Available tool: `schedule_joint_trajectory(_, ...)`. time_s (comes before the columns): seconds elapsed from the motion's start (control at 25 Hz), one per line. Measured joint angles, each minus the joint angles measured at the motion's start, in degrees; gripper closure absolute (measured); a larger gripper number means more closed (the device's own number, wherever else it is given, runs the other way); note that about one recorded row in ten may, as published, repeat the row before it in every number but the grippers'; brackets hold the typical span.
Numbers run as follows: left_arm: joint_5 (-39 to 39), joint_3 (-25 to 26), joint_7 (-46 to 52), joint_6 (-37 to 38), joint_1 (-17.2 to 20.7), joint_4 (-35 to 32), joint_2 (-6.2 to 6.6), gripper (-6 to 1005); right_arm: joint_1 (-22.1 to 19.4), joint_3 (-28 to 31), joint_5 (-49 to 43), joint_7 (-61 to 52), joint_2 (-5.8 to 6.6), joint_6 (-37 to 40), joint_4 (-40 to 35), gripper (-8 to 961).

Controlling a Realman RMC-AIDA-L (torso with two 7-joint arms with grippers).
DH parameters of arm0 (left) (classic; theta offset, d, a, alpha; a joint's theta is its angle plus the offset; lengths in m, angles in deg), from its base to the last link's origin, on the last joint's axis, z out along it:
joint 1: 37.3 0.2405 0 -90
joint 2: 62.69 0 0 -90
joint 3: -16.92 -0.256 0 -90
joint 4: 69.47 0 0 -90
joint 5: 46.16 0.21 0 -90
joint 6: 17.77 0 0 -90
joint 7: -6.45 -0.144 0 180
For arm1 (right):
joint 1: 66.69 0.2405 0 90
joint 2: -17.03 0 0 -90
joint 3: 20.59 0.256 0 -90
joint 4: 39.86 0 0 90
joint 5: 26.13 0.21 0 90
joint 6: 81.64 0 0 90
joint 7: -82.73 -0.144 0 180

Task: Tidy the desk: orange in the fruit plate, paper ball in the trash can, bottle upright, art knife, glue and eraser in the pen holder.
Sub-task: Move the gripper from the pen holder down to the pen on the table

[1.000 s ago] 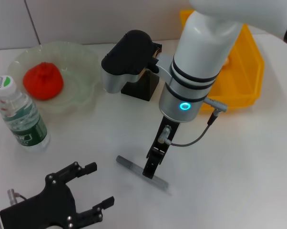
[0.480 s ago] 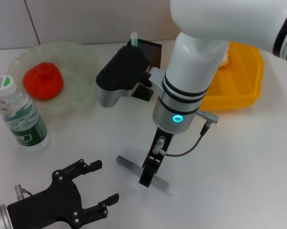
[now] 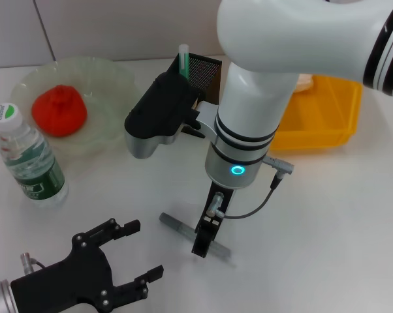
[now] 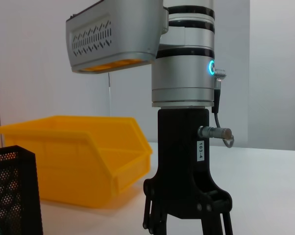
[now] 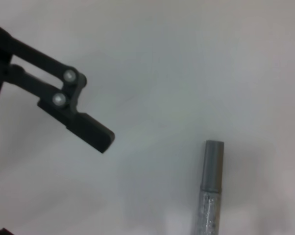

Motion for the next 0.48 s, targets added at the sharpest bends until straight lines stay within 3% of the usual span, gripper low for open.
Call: schedule_joint_trajectory(0.48, 0.0, 0.0, 0.0, 0.0, -0.1, 0.0, 0.0, 211, 0.1, -0.9, 0.5, -0.9, 0.0, -0.7, 0.2, 213)
